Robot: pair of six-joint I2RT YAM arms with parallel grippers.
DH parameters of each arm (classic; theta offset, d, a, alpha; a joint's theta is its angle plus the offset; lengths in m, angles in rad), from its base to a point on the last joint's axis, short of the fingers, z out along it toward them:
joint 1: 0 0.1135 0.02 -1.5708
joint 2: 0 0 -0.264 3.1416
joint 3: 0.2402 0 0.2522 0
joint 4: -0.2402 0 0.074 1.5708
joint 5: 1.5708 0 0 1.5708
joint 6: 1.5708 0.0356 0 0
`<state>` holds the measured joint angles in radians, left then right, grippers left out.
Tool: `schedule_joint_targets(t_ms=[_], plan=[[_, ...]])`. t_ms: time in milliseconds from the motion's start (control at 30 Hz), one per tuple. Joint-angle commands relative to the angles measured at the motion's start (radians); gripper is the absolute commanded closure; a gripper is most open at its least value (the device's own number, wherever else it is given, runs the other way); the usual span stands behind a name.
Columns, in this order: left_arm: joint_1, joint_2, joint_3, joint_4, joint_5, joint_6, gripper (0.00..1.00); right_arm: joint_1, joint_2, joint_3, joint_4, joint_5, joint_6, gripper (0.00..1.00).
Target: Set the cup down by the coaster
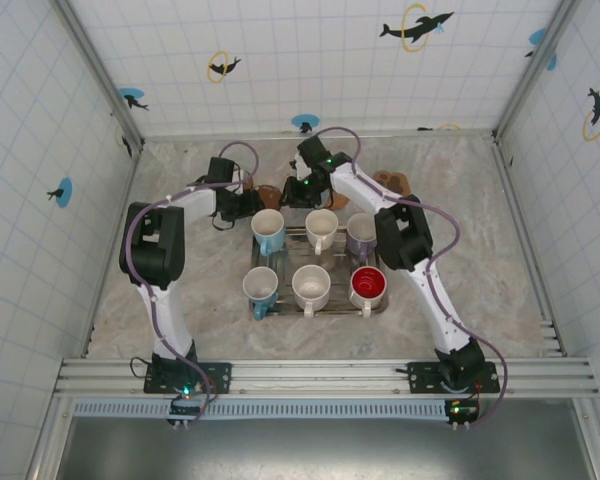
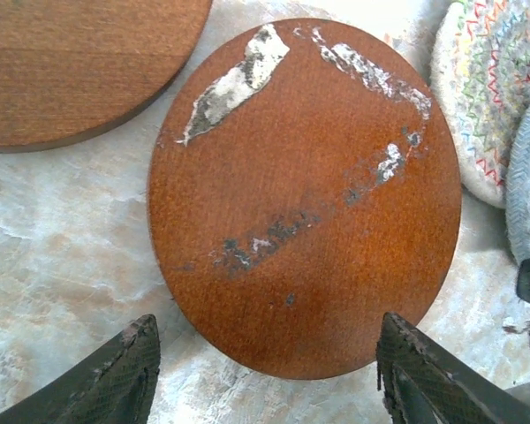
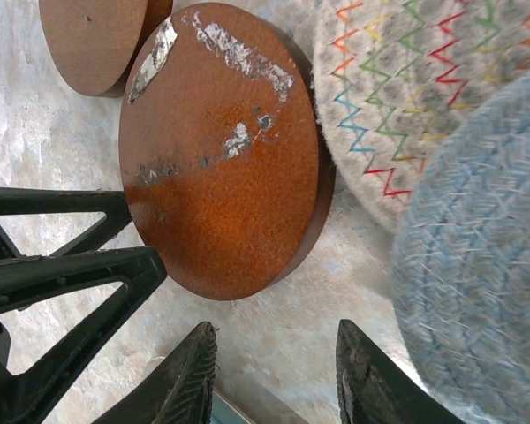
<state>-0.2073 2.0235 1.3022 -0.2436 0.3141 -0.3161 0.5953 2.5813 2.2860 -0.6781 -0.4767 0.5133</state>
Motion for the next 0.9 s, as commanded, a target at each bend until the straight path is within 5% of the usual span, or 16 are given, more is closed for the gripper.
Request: schedule_joint_targets(t_ms=[0,867], plan=[[0.006,0.041,0.002,0.006,0.038,-0.015,0.37,0.015,0.046,0.052,0.032,-0.034,0.032,0.61],[0.023,0.104,0.048,0.051,0.048,-0.093,0.51,0.02,0.159,0.109,0.227,-0.062,0.211,0.73]])
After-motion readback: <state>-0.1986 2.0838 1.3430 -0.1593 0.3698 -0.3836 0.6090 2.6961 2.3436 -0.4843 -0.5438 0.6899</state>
